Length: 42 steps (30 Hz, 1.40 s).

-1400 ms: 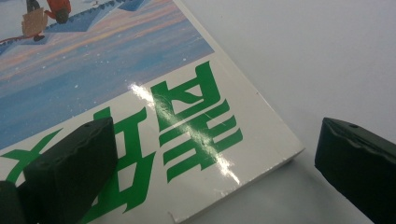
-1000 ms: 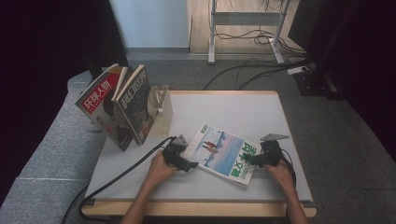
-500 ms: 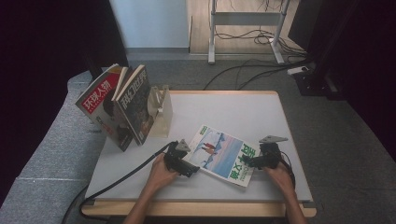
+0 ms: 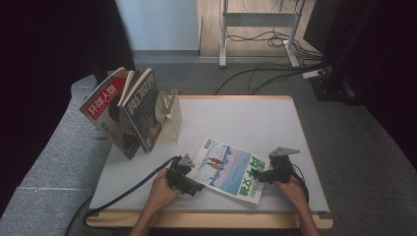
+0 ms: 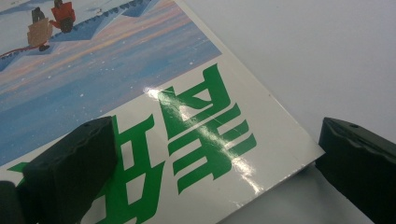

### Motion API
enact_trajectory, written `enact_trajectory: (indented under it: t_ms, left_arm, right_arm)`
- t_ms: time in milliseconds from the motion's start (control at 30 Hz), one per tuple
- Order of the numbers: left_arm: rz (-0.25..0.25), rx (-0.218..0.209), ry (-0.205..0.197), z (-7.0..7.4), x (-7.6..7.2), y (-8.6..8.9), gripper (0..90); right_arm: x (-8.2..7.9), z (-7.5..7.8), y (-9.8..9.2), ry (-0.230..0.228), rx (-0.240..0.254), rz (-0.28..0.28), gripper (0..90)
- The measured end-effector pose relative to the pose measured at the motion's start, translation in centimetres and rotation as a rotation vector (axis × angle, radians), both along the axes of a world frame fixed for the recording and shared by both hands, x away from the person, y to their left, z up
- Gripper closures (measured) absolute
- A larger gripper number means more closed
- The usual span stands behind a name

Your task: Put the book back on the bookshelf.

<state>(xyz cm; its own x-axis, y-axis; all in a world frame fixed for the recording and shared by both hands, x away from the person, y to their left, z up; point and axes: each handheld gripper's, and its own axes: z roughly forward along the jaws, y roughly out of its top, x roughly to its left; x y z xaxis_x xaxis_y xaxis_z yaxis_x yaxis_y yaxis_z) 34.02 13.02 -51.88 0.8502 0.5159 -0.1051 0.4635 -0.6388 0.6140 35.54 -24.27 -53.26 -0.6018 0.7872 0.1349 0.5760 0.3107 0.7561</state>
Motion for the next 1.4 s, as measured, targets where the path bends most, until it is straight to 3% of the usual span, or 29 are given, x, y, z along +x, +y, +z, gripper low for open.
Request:
enact_trajectory:
  t_ms: [133,467,567,667,700,733,833,900,1033,1233,1400]
  left_arm:
    - [0.009,-0.059,0.041,0.0,-0.6,1.1,0.0]
    - [-0.004,-0.042,0.042,0.4,-2.8,2.4,0.0]
    - [-0.027,-0.039,0.024,0.7,-2.5,2.5,0.3]
    - [-0.014,-0.007,-0.018,1.1,-1.8,2.3,0.0]
    - [-0.009,-0.018,-0.026,1.1,-1.5,2.4,0.0]
    - [0.000,-0.040,-0.018,1.2,-1.1,2.5,0.0]
    - [0.021,-0.049,-0.020,1.2,-0.3,2.8,1.1]
    - [0.027,-0.073,0.001,0.8,0.5,2.8,3.2]
    - [0.020,-0.121,0.036,0.1,0.8,2.4,7.4]
    - [0.038,-0.114,0.036,0.0,0.3,2.1,4.0]
    - [0.042,-0.082,0.045,0.1,-0.5,1.9,0.1]
  right_arm:
    - [-0.3,0.0,0.4,0.000,0.001,0.016,0.0]
    - [-0.7,0.0,2.0,-0.004,-0.005,0.053,0.0]
    - [-0.7,0.0,2.1,-0.002,-0.002,0.057,0.0]
    - [-0.7,0.0,2.0,-0.004,0.004,0.057,0.0]
    - [-0.7,0.0,2.0,-0.004,0.005,0.056,0.0]
    - [-0.7,0.0,2.0,-0.005,0.004,0.055,0.0]
    - [-1.0,0.1,2.0,-0.012,-0.007,0.047,0.0]
    - [-1.5,0.3,1.9,-0.018,-0.024,0.034,0.6]
    - [-2.3,0.4,1.8,-0.015,-0.020,0.027,3.7]
    - [-2.6,0.2,2.2,-0.003,-0.015,0.034,0.0]
    - [-2.1,0.1,2.4,-0.006,-0.011,0.043,0.0]
